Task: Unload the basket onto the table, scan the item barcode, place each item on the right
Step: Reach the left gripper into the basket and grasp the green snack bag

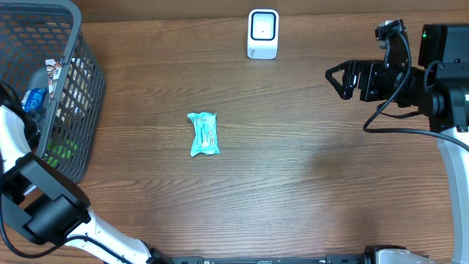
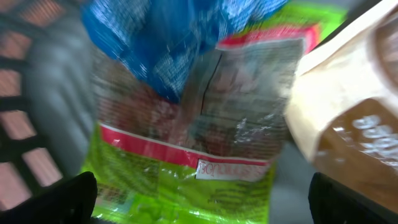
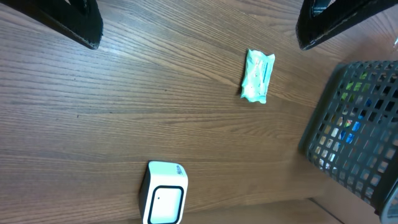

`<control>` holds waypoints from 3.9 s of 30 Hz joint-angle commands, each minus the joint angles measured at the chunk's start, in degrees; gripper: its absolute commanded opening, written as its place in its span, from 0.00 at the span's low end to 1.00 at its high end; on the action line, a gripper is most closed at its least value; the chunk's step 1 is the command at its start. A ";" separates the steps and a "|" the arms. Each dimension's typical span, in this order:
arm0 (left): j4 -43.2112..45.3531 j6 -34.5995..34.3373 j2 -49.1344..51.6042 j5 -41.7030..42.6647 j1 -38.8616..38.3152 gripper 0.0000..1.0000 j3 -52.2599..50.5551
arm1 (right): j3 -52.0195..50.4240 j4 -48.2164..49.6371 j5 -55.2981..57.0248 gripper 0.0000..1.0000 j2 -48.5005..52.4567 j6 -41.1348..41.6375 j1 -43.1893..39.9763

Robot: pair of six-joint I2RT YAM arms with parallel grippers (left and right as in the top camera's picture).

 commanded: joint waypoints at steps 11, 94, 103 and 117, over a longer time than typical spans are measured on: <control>5.79 -1.73 4.22 -2.01 0.63 0.57 -7.45 | 1.57 0.59 -0.07 1.00 -0.04 -0.09 0.17; -22.23 2.69 19.85 9.57 -0.31 0.81 19.98 | 1.57 2.49 -0.07 1.00 -0.04 -0.09 0.17; -22.43 2.67 18.88 11.50 -0.52 0.04 19.34 | 1.57 2.56 -0.07 1.00 -0.04 -0.09 0.17; -42.10 2.23 -0.50 11.50 -0.57 0.04 55.58 | 1.57 2.47 -0.11 1.00 -0.04 -0.07 0.17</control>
